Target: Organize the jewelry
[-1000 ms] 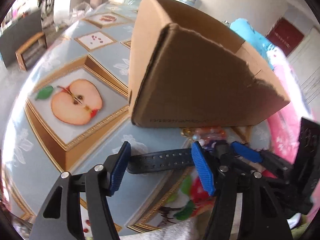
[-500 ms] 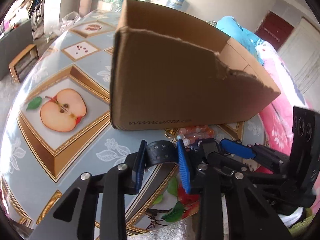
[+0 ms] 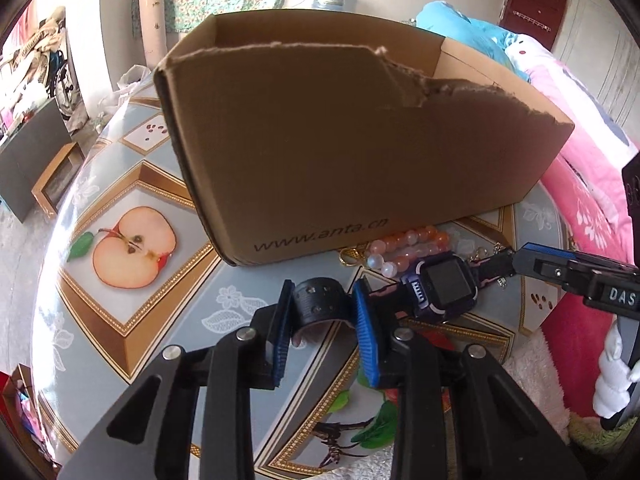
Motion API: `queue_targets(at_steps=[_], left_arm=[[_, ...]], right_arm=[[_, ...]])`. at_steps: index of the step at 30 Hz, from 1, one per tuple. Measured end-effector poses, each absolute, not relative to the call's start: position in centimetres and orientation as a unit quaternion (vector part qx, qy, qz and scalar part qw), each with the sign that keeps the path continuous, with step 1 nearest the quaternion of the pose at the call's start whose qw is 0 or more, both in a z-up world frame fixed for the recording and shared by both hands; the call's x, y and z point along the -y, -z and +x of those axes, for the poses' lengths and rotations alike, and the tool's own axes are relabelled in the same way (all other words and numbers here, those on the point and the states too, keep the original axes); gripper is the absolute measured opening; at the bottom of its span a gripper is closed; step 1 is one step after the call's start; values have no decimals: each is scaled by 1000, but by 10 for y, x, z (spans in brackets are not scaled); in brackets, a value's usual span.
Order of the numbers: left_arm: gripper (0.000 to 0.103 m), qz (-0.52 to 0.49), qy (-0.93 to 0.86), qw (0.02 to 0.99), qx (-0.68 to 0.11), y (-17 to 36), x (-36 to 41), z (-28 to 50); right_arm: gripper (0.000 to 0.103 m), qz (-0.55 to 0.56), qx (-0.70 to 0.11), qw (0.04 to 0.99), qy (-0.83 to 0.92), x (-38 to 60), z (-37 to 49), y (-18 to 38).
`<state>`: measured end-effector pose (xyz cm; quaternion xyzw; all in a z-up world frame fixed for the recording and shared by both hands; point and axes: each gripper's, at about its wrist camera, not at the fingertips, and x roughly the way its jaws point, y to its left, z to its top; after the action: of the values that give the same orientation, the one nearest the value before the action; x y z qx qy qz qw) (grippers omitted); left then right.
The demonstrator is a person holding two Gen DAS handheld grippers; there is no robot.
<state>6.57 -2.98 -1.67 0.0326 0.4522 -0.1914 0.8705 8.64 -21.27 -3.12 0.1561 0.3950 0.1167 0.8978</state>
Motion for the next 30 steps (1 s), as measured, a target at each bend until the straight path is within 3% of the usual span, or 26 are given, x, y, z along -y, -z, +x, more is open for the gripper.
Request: queue_targets(at_steps=[7,12,24,30], left_arm=[[28,37,191,872,-448,19,30,66],[28,39,192,872,-448,19,31,66],[29,35,193,873,-447,19,28,65],[29,35,192,873,-447,19,27,65]], right_arm=[[37,200,-399,886,-124,228,92,32],[26,221,-401,882,-114,247,95,35],[26,396,-351,823,-206,309,88,41],[26,383,-367,828,-183,316,91,47]])
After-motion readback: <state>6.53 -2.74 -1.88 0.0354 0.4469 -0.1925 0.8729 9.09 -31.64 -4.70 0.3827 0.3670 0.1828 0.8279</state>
